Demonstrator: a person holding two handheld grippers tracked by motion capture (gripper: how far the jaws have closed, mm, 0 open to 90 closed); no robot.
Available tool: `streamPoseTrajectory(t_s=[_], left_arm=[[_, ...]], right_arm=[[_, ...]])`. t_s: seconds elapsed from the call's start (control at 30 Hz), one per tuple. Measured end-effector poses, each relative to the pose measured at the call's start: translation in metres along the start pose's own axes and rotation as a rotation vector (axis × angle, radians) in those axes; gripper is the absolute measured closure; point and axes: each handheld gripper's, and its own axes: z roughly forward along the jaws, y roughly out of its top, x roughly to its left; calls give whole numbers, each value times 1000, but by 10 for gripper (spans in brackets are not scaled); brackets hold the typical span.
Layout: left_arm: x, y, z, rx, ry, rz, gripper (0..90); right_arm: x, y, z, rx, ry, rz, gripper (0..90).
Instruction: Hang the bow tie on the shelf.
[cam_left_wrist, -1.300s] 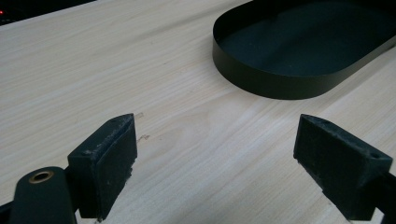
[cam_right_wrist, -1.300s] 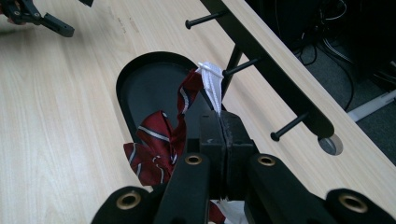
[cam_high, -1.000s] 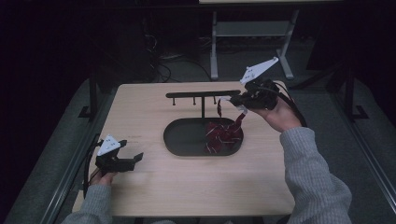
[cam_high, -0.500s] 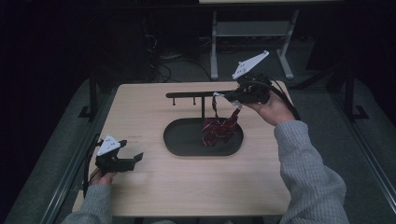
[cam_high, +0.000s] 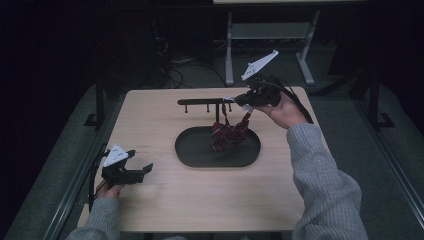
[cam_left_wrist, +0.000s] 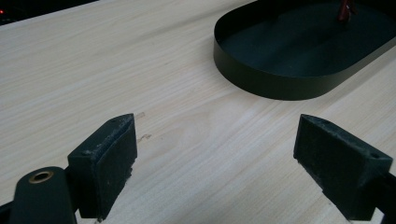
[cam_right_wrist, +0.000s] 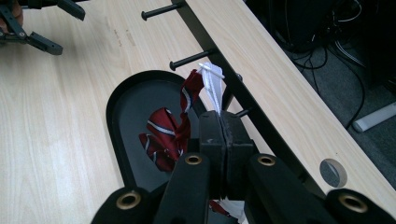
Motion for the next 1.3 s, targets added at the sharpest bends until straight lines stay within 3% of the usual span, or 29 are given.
streamPoseTrajectory(t_s=[0.67,1.3], left_arm=[[1,0,-1,10,-2,1,130],[0,0,0,9,-3,2,130]], right_arm=[[-15,1,15,13,0,22,887],[-26,-2,40,72,11,58,886]])
